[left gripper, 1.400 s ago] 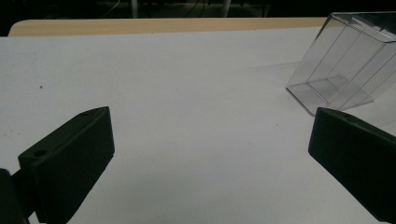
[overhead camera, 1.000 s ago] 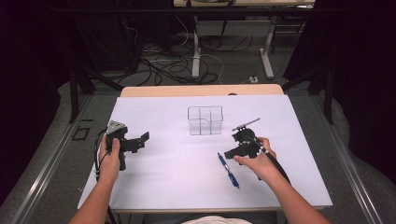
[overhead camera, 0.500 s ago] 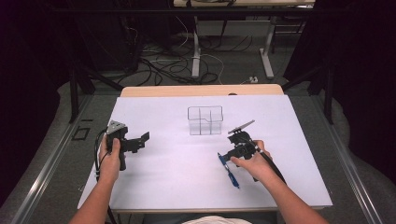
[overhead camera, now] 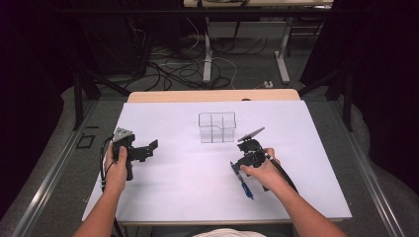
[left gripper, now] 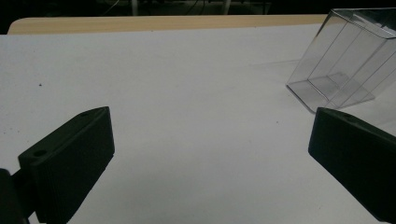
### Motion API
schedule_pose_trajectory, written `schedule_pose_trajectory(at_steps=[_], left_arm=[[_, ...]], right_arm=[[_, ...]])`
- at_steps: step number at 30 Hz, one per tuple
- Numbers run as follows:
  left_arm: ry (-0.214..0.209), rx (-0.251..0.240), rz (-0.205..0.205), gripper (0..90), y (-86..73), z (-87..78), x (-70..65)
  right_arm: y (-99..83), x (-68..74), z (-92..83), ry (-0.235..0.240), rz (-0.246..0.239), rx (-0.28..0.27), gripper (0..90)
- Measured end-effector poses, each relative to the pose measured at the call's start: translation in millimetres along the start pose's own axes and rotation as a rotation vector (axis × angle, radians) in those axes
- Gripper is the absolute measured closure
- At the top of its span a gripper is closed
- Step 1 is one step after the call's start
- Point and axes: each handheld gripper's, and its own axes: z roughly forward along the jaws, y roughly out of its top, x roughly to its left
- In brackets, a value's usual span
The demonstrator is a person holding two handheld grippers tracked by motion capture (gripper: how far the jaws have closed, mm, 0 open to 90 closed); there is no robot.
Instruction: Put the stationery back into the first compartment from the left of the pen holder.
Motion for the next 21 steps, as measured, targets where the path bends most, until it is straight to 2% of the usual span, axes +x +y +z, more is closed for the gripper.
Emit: schedule_pose_trajectory(at_steps=[1, 2, 3, 5, 7, 10, 17, 21], left_arm=[[0.000, 0.000, 0.000, 0.4, 0.0, 0.0, 0.1], [0.000, 0.000, 0.000, 0.4, 0.0, 0.0, 0.1], [0.000, 0.000, 0.000, 0.4, 0.0, -0.1, 0.2], [0.001, 0.000, 0.000, 0.4, 0.0, -0.2, 0.2], [0.001, 0.000, 0.000, 0.4, 0.0, -0.2, 0.3], [0.000, -0.005, -0.006, 0.4, -0.1, 0.0, 0.0], [0.001, -0.004, -0.007, 0.4, -0.1, -0.1, 0.3], [0.001, -0.004, -0.007, 0.4, -0.2, 0.0, 0.3]], right_arm=[[0.8, 0.2, 0.1, -0.006, 0.003, 0.019, 71.7], [0.4, 0.1, 2.0, 0.006, 0.014, 0.006, 71.9], [-0.5, -0.8, 6.0, 0.018, 0.011, -0.036, 72.0], [0.8, 0.0, 4.0, 0.002, 0.023, 0.025, 72.0], [2.0, -1.4, 4.7, -0.012, 0.006, 0.053, 72.0], [1.1, -1.1, 9.6, 0.001, 0.021, 0.043, 72.0], [1.3, -0.7, 13.1, -0.006, 0.007, 0.071, 74.0], [1.2, -1.7, 14.2, -0.005, 0.007, 0.058, 76.2]])
